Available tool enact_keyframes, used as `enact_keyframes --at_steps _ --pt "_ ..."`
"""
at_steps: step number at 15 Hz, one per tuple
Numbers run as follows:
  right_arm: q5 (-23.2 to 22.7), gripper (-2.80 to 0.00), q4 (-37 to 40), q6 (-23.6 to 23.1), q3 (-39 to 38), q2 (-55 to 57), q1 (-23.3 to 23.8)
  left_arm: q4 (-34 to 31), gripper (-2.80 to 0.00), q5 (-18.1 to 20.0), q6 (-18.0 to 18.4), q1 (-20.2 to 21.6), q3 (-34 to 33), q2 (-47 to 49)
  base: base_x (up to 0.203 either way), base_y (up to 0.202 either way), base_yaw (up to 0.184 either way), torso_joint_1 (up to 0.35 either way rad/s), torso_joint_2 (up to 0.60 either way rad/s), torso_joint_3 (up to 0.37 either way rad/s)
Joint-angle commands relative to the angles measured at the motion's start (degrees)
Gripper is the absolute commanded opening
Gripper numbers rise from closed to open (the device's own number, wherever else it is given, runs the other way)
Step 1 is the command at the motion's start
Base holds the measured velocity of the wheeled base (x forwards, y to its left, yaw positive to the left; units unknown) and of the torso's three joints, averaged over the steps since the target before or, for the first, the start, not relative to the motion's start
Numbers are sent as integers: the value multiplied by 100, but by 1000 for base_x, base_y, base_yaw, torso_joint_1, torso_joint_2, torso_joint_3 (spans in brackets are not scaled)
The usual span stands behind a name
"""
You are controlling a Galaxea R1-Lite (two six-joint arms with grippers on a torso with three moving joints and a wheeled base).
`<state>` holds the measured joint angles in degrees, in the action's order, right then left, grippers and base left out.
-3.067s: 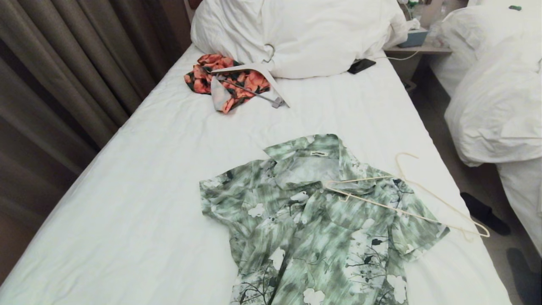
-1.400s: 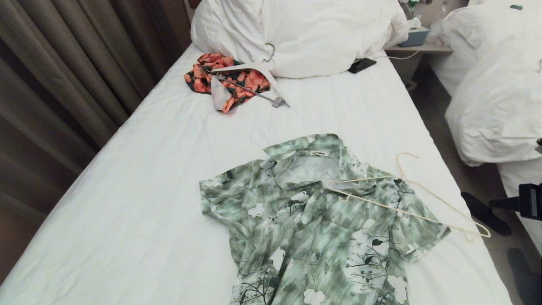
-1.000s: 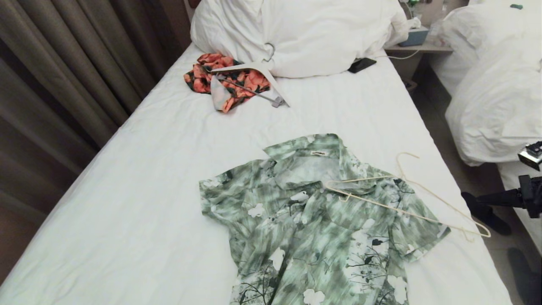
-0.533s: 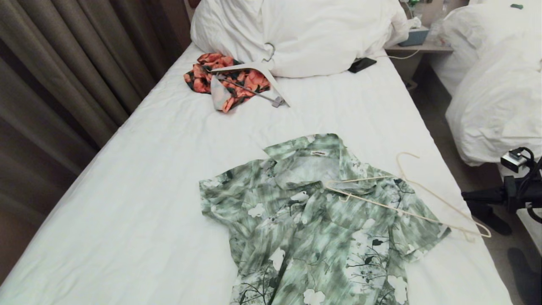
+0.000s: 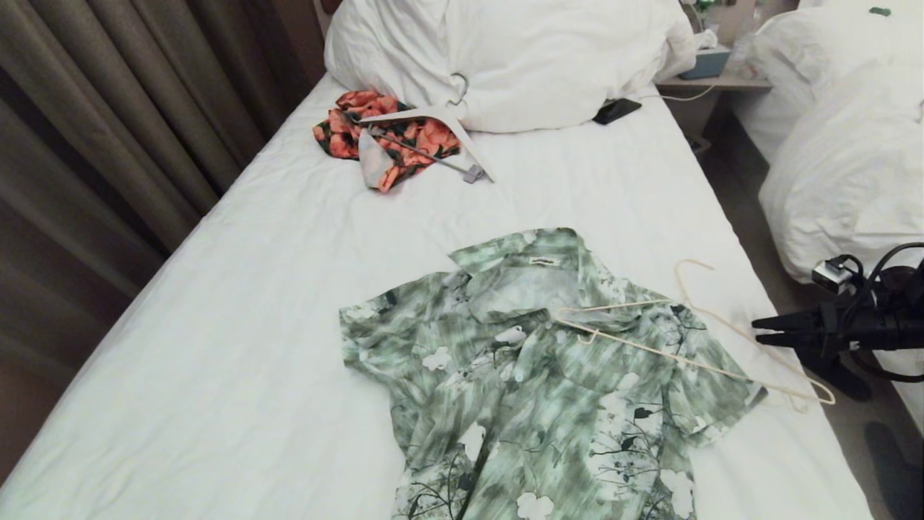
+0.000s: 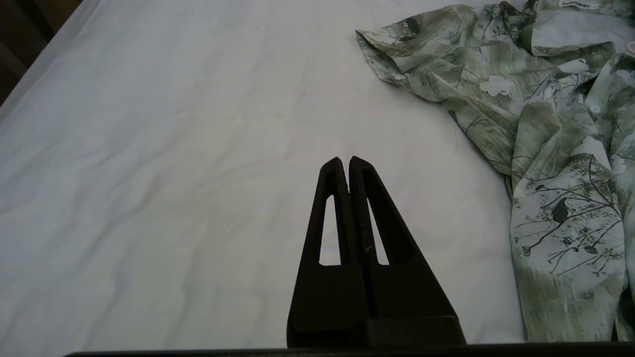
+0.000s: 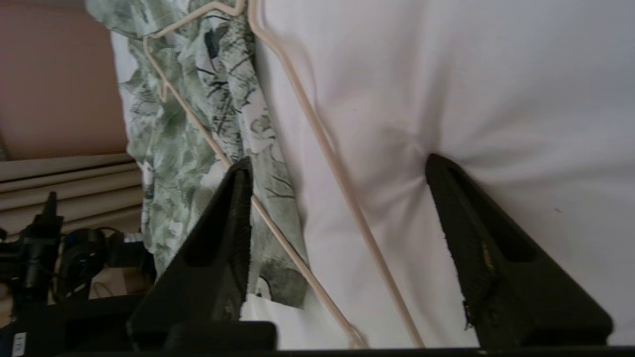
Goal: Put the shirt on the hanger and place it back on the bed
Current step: Lift the shirt and hanger
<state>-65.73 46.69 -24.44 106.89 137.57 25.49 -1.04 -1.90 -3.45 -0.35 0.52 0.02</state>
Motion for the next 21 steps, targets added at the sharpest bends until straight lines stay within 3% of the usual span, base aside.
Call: enact_keyframes --at_steps 1,12,17,21 --pt "-83 0 33 6 -2 24 -100 -1 -280 -3 -7 0 0 -11 0 0 0 0 0 0" --pt "-350 0 24 370 -392 -339 -585 -1 -280 -3 -2 0 0 -11 0 0 0 0 0 0" --pt "-305 0 -754 800 -404 -7 -808 -1 -280 -3 -7 0 0 -11 0 0 0 0 0 0" --pt "-361 0 -762 815 -560 -91 -1073 -1 -280 -3 -7 0 0 -11 0 0 0 0 0 0"
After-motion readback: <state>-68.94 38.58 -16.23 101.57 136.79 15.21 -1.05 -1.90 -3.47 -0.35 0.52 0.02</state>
